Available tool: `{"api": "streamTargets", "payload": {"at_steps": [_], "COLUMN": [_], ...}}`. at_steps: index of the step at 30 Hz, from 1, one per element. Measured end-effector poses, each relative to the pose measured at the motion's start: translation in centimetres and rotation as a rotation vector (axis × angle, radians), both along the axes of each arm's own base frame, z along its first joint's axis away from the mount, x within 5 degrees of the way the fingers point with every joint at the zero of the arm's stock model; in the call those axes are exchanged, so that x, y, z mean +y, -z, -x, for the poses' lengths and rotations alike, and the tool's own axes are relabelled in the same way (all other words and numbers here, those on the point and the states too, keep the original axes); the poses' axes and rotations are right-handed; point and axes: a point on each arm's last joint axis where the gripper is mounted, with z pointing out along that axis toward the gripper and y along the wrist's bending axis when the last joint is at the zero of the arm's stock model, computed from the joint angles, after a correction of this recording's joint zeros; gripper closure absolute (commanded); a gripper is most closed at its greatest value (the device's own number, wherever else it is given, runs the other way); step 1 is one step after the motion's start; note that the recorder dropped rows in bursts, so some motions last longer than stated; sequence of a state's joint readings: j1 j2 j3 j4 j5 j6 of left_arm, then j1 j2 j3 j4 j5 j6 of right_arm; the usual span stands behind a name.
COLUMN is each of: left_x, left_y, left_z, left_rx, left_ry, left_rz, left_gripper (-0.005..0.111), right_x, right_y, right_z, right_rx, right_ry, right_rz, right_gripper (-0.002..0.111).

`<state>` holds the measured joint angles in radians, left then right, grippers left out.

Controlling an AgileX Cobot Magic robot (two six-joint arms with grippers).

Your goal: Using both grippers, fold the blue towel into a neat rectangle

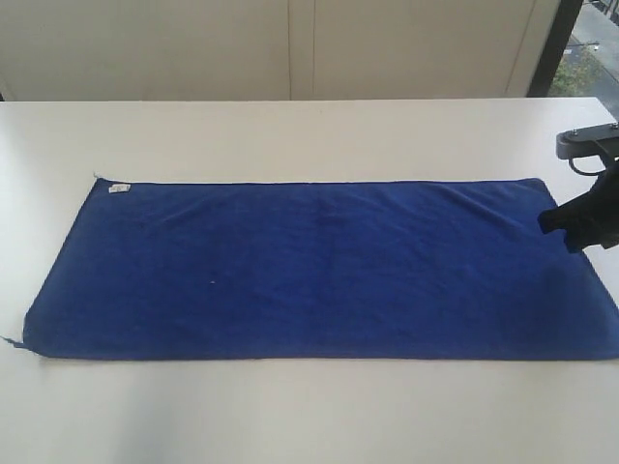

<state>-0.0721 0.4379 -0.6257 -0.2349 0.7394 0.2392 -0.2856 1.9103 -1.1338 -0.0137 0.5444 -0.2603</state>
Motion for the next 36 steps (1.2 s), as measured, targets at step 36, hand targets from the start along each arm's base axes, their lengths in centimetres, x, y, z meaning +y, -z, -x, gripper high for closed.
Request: {"api": "streamTargets", "payload": {"at_steps": [36], "left_x": [0.0], "left_y": [0.0], "left_z": [0.0], "left_rx": [0.0], "left_ry": [0.0], "left_rz": [0.0], "left_gripper": [0.107], "right_x": [0.7], "right_y": [2.4], "right_z": [-0.5], "right_rx": [-0.006], "right_ry": [0.088], "right_rz": [-0.147], "right_gripper": [0.07]}}
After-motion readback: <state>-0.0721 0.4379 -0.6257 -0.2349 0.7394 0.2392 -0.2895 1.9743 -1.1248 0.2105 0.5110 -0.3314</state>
